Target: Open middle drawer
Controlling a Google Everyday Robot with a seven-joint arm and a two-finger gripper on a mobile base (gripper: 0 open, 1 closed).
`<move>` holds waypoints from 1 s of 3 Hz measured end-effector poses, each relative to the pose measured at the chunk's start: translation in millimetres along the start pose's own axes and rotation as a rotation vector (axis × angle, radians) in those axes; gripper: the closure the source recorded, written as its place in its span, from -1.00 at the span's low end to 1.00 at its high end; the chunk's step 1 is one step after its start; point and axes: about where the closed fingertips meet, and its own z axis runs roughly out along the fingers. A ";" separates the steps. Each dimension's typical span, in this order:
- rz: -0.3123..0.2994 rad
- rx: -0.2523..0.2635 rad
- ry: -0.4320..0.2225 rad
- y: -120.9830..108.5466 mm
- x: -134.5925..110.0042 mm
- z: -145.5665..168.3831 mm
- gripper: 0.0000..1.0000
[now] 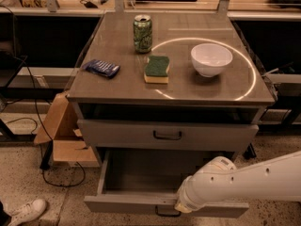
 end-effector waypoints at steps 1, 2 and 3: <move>0.000 0.000 0.000 0.0 0.0 0.0 1.00; 0.000 0.000 0.000 0.0 0.0 0.0 0.74; 0.000 0.000 0.000 0.0 0.0 0.0 0.27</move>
Offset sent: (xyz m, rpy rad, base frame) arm 0.0000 0.0000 0.0000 0.0000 0.0000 0.0000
